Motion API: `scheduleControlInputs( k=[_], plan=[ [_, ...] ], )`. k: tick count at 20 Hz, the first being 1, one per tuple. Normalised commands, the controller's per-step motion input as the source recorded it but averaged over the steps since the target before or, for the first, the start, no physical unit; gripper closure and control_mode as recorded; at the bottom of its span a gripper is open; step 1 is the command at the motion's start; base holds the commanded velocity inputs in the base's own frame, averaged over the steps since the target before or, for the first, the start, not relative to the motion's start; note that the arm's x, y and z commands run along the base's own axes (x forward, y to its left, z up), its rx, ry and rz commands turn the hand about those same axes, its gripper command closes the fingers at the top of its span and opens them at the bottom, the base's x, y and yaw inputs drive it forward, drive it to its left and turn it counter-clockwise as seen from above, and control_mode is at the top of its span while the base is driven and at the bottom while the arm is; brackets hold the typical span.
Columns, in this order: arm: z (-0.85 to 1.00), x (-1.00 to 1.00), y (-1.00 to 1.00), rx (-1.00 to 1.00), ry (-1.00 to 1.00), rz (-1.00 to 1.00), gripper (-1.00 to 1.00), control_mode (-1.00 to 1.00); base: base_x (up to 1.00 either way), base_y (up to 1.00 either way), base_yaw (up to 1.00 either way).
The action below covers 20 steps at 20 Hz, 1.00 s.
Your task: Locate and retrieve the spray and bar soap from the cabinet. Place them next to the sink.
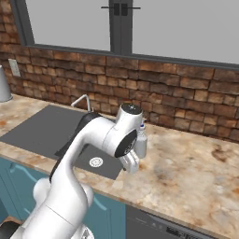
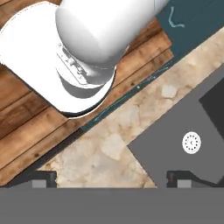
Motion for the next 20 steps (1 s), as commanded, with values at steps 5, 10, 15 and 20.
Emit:
scheduleControlInputs(
  k=[5, 10, 15, 20],
  plan=[
    [0.04, -0.27, 0.45, -0.12, -0.06, 0.34, -1.0, -1.0, 0.0, 0.0, 0.0],
    [0.12, -0.29, 0.46, -0.14, -0.29, 0.22, -1.0, -1.0, 0.0, 0.0, 0.0],
    [0.21, -0.21, 0.6, -0.22, -0.21, 0.18, -1.0, -1.0, 0.0, 0.0, 0.0],
    [0.12, -0.01, 0.4, -0.16, 0.09, 0.18, -1.0, -1.0, 0.0, 0.0, 0.0]
  ],
)
